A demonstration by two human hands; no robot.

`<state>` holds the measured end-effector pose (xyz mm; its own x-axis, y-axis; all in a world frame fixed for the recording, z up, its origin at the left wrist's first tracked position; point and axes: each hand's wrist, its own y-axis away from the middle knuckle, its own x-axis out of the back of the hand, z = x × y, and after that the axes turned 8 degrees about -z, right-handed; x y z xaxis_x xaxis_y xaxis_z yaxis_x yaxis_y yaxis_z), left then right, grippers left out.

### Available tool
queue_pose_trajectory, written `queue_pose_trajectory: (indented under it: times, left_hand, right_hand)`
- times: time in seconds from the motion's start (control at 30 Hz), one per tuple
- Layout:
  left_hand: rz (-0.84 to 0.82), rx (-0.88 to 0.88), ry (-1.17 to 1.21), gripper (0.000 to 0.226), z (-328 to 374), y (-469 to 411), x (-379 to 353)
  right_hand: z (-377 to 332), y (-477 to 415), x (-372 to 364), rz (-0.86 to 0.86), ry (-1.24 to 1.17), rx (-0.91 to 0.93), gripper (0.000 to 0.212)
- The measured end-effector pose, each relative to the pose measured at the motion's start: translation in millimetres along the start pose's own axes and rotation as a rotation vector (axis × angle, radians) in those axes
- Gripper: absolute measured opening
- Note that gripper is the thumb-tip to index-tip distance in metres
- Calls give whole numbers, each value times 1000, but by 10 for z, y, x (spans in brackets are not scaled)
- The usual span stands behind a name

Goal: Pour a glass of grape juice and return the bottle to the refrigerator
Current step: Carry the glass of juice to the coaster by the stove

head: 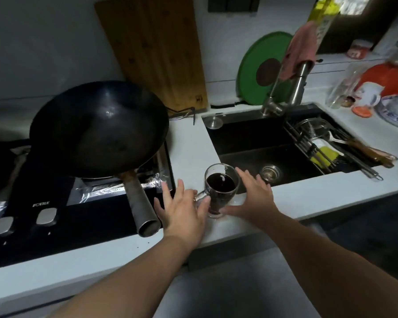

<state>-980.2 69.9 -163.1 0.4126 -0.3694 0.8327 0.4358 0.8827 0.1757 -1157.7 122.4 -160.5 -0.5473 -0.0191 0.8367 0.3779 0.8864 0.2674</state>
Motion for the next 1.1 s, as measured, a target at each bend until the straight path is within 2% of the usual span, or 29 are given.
queue_pose_trajectory:
  times: [0.07, 0.13, 0.3, 0.4, 0.5, 0.63, 0.7, 0.83, 0.93, 1.1]
  left_hand:
    - [5, -1, 64, 34, -72, -22, -67]
    - [32, -16, 151, 28, -105, -48, -102]
    - [102, 28, 325, 30, 6, -44, -198]
    - [140, 50, 337, 26, 76, -58, -211]
    - [176, 64, 312, 34, 144, -59, -156]
    - [222, 95, 405, 43, 338, -13, -28]
    - [283, 92, 534, 40, 447, -12, 45]
    - [411, 61, 904, 50, 716, 18, 332]
    - [485, 1, 986, 62, 880, 57, 629]
    - [644, -46, 949, 58, 1028, 287, 1278]
  right_hand:
    - [17, -103, -52, -81, -71, 70, 120]
    - [51, -192, -123, -84, -212, 150, 115]
    - [129, -302, -196, -106, -512, 273, 82]
    - [131, -324, -162, -140, -669, 330, 70]
    - [118, -367, -58, -164, -696, 356, 68]
    - [38, -389, 172, -156, -661, 422, 66]
    - [-41, -379, 332, -150, -636, 461, 65]
    - [-254, -317, 663, -72, -641, 523, 66]
    - [-491, -224, 944, -26, -611, 596, 71]
    - [-1065, -19, 1296, -10, -647, 721, 71]
